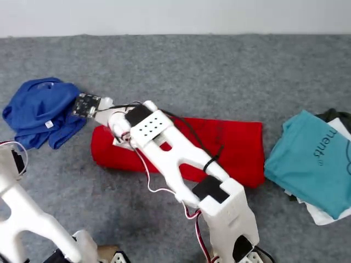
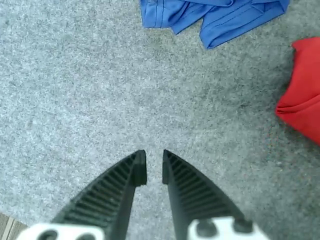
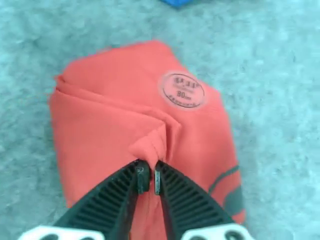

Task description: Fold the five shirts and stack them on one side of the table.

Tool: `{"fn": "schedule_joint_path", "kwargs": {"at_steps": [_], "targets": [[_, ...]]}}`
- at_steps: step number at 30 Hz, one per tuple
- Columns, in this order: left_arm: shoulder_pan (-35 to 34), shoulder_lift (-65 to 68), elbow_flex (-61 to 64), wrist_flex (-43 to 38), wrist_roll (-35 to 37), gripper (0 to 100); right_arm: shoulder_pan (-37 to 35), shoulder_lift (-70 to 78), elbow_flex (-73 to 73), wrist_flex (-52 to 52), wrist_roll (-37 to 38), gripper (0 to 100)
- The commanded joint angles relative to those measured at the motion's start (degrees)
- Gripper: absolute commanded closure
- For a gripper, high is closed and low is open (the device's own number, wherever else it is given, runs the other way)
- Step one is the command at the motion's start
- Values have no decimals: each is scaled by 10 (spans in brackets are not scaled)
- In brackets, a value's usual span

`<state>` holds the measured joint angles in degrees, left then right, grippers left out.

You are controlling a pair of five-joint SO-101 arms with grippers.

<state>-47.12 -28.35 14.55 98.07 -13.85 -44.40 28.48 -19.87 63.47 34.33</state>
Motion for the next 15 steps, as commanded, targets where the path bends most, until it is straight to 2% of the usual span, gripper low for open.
{"fn": "schedule_joint_path", "kwargs": {"at_steps": [1, 5, 11, 15], "targets": [[5, -9, 5, -1, 4, 927, 7, 15, -26, -12, -11, 984], [5, -9, 17, -2, 4, 927, 7, 58, -66, -7, -11, 983], [5, -11, 20, -9, 4, 927, 27, 88, -73, -9, -11, 907], [5, -10, 20, -9, 4, 927, 51, 86, -76, -9, -11, 894]]}}
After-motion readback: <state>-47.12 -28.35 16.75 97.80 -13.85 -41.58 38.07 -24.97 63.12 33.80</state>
